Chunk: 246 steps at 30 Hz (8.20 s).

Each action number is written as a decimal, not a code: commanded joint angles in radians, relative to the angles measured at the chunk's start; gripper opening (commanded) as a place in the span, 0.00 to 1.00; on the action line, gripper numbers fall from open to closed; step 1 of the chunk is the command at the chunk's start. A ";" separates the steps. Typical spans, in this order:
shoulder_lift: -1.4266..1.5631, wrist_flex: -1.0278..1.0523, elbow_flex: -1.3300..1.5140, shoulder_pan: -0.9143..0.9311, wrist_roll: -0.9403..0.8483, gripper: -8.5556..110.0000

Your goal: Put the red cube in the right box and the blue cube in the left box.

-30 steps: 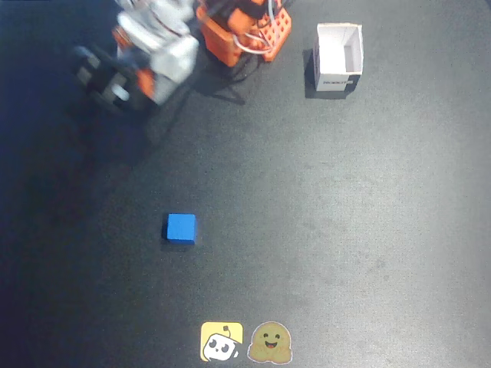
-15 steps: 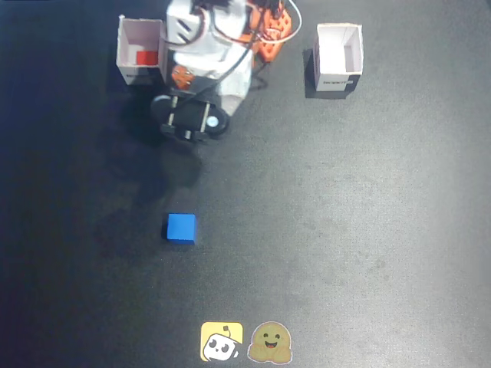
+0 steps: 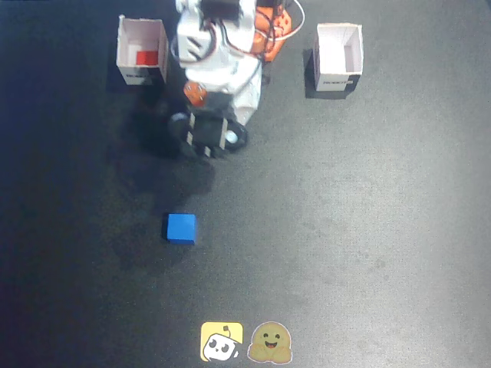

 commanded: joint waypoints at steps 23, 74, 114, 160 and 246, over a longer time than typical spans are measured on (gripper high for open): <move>-0.227 -0.137 -0.118 0.123 -0.156 0.07; -0.877 -0.356 -0.535 0.021 -0.089 0.23; -0.979 -0.390 -0.494 0.106 -0.118 0.26; -0.692 -0.112 -0.532 0.071 -0.091 0.16; 0.150 0.333 -0.067 -1.285 0.126 0.15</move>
